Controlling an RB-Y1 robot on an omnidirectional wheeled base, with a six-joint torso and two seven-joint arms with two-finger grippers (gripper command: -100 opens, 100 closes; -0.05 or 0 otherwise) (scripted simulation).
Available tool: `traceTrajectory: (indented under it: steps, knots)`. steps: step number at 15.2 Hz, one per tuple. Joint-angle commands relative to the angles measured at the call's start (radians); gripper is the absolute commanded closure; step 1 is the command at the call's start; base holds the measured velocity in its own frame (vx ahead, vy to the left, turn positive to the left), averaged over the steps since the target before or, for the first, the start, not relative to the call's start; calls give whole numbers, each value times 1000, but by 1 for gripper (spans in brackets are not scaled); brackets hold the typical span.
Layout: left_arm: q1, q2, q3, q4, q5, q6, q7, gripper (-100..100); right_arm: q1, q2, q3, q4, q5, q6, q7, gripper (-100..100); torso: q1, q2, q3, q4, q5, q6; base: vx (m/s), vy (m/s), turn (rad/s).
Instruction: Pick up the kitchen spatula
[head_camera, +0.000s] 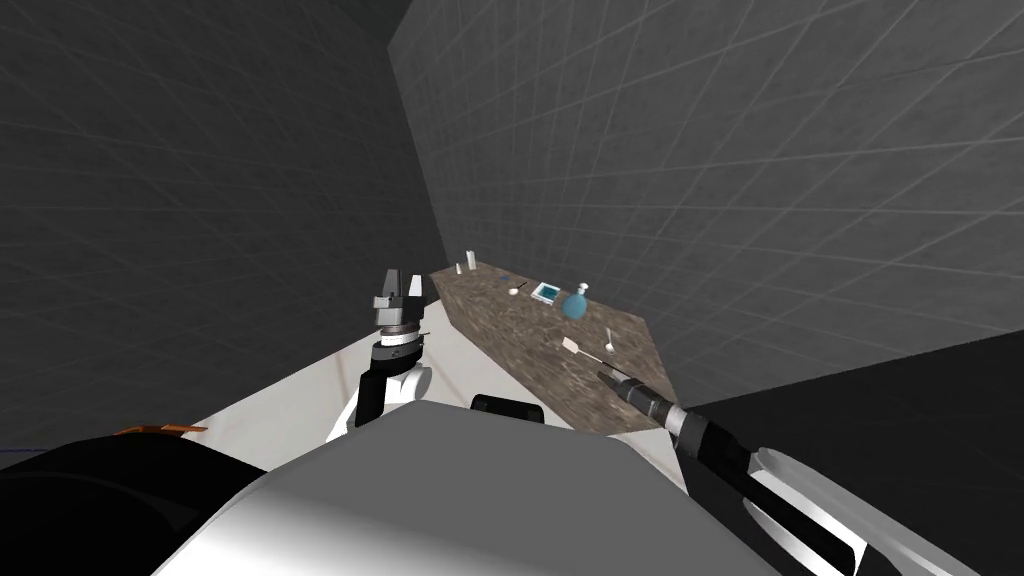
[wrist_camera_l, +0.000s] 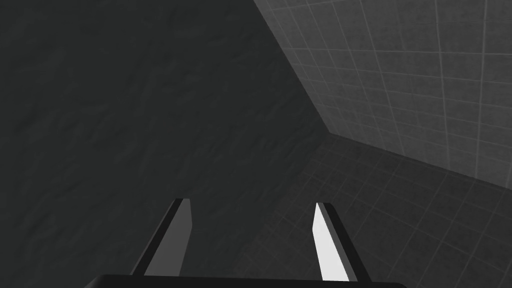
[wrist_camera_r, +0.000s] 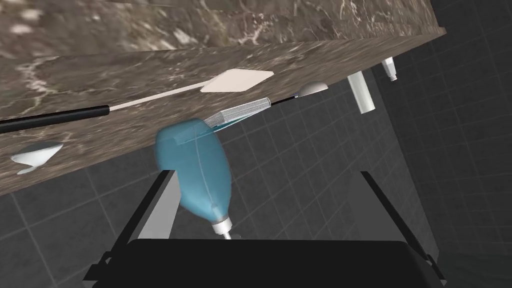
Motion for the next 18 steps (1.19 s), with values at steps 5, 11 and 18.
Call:
traceTrajectory:
  steps: [5, 11, 18]
  knots:
    - [0, 0, 0, 0, 0, 0, 0, 0, 29, -123, 12, 52, 80, -2, -11, -100, 2, -2, -1, 0, 0, 0, 58, 93, 145]
    - [0, 0, 0, 0, 0, 0, 0, 0, 74, -267, 28, 123, 187, -13, -26, -100, 2, -3, -2, -1, 0, -1, 69, 96, 174]
    - [0, 0, 0, 0, 0, 0, 0, 0, 120, -396, 51, 187, 289, -26, -41, -100, 1, -3, -2, -1, 0, -1, 82, 71, 147]
